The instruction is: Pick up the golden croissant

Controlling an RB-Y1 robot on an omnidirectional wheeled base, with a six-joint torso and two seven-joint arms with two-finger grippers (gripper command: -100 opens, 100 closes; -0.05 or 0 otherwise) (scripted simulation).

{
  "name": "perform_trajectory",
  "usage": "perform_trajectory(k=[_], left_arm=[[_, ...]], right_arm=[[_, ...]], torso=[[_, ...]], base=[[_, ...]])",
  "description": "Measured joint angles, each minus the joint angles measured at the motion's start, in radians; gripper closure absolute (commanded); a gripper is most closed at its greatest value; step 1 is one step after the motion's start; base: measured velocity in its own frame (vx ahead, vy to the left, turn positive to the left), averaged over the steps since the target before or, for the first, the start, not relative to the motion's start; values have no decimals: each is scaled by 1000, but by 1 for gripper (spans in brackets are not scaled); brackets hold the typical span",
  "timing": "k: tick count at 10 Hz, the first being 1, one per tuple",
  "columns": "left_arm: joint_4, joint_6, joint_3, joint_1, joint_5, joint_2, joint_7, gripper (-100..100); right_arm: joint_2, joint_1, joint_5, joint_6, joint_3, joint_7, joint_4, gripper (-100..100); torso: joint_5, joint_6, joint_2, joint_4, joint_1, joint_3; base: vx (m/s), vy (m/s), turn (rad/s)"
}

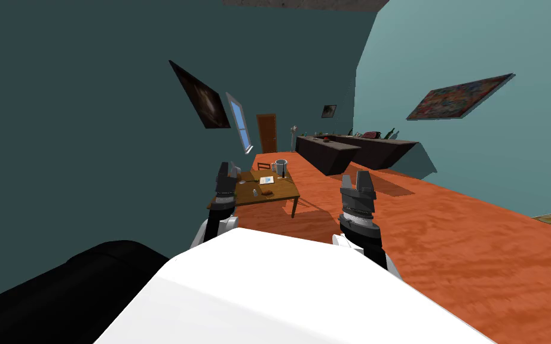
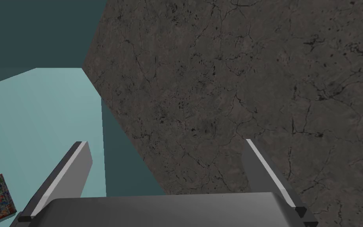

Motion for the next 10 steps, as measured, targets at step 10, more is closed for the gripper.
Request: perform_trajectory(k=[10], left_arm=[[198, 240, 15, -171, 118, 85, -20, -100]], right_arm=[[0, 0, 0, 0, 0, 0, 0, 0]], torso=[[0, 0, 1, 0, 0, 0]], base=[[-15, -14, -93]])
